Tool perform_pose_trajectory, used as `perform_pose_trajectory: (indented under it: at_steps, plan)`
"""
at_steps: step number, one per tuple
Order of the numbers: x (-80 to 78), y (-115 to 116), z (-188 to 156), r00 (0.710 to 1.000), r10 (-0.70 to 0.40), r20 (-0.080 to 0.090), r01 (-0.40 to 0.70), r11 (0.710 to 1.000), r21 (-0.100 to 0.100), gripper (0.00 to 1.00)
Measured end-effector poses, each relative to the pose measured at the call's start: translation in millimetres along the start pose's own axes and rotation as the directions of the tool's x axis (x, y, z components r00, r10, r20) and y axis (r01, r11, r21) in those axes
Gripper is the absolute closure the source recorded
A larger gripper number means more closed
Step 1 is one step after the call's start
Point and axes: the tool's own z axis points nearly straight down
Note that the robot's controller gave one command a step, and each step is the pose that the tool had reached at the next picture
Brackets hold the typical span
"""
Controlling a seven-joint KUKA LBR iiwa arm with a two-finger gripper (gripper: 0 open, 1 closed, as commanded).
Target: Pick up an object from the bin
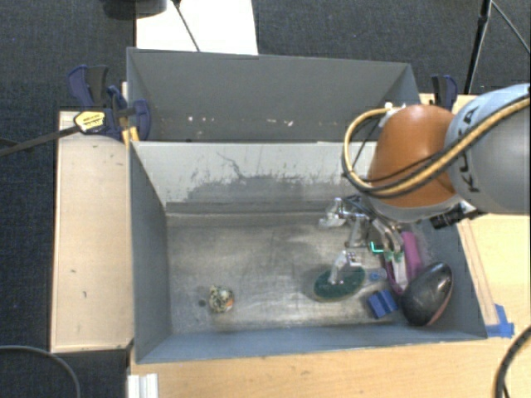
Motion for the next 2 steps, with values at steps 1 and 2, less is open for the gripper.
perform_pose_trajectory:
  at_steps: [1,2]
  plan:
    - [29.8,-38,56,0.936,-0.352,0.007,0.352,0.936,-0.002,0.0]
    - [61.5,-65,29,0.999,0.033,0.007,-0.033,0.999,0.0,0.0]
